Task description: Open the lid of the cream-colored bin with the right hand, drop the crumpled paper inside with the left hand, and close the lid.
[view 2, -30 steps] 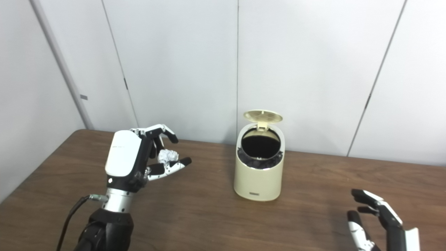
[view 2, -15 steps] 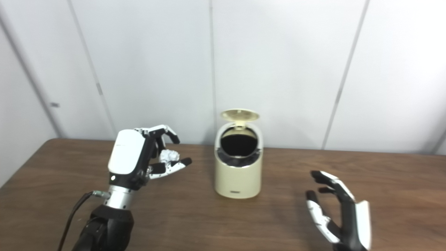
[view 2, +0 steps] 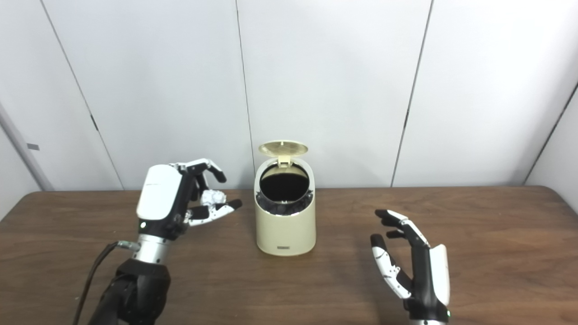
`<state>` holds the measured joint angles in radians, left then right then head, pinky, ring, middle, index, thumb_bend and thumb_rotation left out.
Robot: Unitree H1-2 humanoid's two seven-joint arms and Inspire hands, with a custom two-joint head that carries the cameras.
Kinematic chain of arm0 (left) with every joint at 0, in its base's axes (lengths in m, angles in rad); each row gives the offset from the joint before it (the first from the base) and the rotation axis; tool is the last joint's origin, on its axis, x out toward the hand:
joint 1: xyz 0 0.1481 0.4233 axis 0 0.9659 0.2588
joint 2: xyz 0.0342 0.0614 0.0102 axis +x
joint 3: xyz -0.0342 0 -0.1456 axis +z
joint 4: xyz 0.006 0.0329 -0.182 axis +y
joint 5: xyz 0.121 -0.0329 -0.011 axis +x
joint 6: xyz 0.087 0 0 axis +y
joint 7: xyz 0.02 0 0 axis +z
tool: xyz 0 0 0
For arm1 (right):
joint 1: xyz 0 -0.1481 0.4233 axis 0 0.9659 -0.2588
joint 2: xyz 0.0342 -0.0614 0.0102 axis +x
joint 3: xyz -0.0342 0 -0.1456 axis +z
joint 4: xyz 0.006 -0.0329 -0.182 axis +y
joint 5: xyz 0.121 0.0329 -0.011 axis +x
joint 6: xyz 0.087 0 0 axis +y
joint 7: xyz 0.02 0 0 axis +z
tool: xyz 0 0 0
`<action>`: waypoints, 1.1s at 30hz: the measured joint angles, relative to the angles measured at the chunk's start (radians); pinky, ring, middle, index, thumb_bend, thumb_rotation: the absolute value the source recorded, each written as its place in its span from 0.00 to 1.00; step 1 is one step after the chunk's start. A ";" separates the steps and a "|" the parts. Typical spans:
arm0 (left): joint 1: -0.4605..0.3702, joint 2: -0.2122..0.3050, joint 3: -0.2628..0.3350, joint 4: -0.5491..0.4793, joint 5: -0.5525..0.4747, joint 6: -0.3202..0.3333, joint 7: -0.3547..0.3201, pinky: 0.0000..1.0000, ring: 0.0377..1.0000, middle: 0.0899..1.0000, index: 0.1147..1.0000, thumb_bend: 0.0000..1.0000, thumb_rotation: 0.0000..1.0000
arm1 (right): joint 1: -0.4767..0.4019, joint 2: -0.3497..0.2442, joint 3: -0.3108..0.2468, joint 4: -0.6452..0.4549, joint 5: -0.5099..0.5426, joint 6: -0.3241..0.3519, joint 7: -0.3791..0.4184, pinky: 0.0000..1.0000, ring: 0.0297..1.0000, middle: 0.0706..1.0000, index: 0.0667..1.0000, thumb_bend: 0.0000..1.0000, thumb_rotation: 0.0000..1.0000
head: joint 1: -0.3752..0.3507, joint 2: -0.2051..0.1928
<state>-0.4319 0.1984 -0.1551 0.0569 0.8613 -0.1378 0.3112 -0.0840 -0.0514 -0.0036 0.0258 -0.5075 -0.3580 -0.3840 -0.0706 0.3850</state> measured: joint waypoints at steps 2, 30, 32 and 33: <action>-0.018 -0.008 -0.010 0.015 0.000 -0.001 0.002 0.09 0.10 0.12 0.40 0.51 0.04 | -0.001 0.000 0.005 0.001 -0.001 0.000 -0.005 0.60 0.71 0.71 0.68 0.17 0.71 | -0.006 0.000; -0.197 -0.099 -0.174 0.314 0.043 -0.041 0.128 0.07 0.07 0.09 0.40 0.51 0.04 | 0.007 0.033 0.040 -0.013 -0.030 0.029 -0.030 0.61 0.71 0.72 0.69 0.19 0.68 | -0.083 0.017; -0.214 -0.103 -0.184 0.342 0.044 -0.046 0.151 0.07 0.08 0.09 0.40 0.51 0.04 | 0.008 0.034 0.041 -0.015 -0.030 0.036 -0.030 0.61 0.71 0.72 0.69 0.19 0.68 | -0.089 0.017; -0.222 -0.102 -0.189 0.357 0.046 -0.056 0.173 0.08 0.08 0.09 0.40 0.51 0.04 | 0.009 0.034 0.042 -0.016 -0.031 0.037 -0.031 0.61 0.71 0.72 0.69 0.18 0.68 | -0.094 0.020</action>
<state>-0.6535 0.0959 -0.3442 0.4141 0.9074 -0.1936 0.4843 -0.0748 -0.0176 0.0386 0.0095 -0.5385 -0.3213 -0.4145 -0.1641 0.4049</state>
